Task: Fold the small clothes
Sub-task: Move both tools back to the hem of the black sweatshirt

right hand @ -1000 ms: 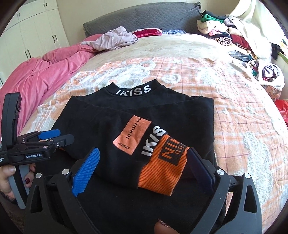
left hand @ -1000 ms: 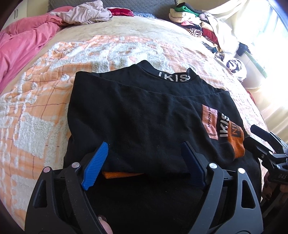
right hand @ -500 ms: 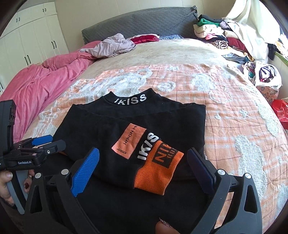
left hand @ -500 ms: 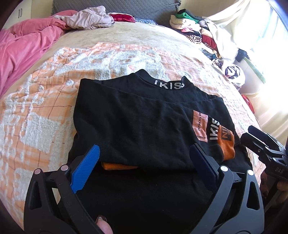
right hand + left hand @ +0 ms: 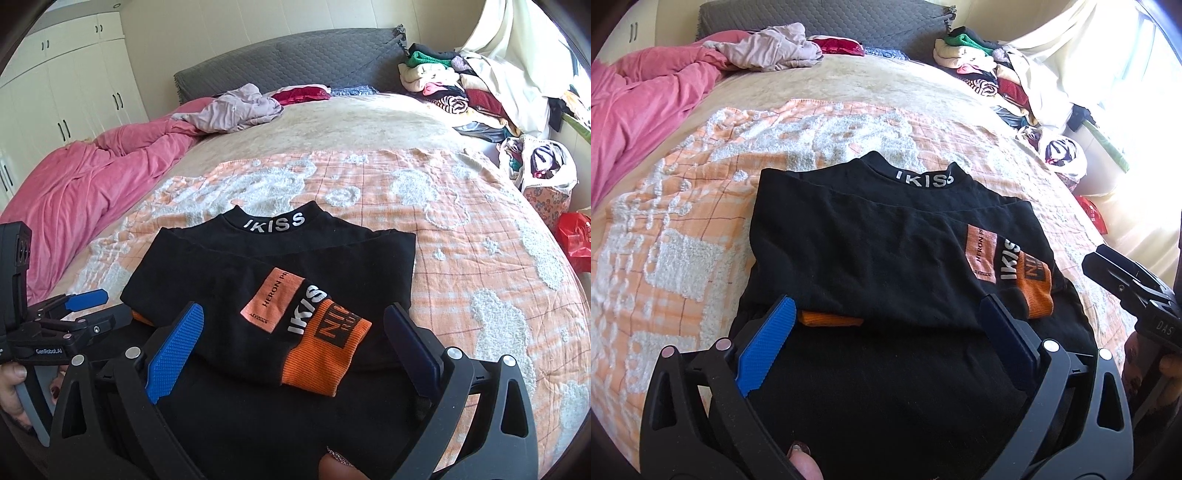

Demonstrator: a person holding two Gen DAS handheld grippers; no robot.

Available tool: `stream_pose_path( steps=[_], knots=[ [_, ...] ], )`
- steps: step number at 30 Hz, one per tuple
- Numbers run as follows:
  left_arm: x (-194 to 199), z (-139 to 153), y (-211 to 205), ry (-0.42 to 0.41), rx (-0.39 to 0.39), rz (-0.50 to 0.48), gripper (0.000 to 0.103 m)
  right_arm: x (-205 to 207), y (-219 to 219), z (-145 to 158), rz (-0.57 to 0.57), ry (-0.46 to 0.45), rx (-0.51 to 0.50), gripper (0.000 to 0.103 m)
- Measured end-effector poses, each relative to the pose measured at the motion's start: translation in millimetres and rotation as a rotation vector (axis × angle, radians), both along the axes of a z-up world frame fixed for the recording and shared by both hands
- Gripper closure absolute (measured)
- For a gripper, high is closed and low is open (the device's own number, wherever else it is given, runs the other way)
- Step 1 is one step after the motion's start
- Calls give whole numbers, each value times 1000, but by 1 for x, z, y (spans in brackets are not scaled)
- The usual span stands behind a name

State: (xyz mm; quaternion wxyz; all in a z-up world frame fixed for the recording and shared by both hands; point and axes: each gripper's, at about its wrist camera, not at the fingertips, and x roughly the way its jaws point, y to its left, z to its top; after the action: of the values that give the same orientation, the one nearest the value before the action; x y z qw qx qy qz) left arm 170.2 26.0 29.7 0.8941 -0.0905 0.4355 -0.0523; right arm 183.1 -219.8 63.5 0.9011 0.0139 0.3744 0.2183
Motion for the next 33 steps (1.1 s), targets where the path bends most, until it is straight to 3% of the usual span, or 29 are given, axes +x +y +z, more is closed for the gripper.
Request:
stream_pose_path(
  steps=[16,33],
  knots=[
    [-41,8,0,-31,12,-4,9,-46,-11,11,6,-63,-6,5],
    [-74,-3,21,-11,41,51,9,-77,-43,-7,-69,-34,22,5]
  ],
)
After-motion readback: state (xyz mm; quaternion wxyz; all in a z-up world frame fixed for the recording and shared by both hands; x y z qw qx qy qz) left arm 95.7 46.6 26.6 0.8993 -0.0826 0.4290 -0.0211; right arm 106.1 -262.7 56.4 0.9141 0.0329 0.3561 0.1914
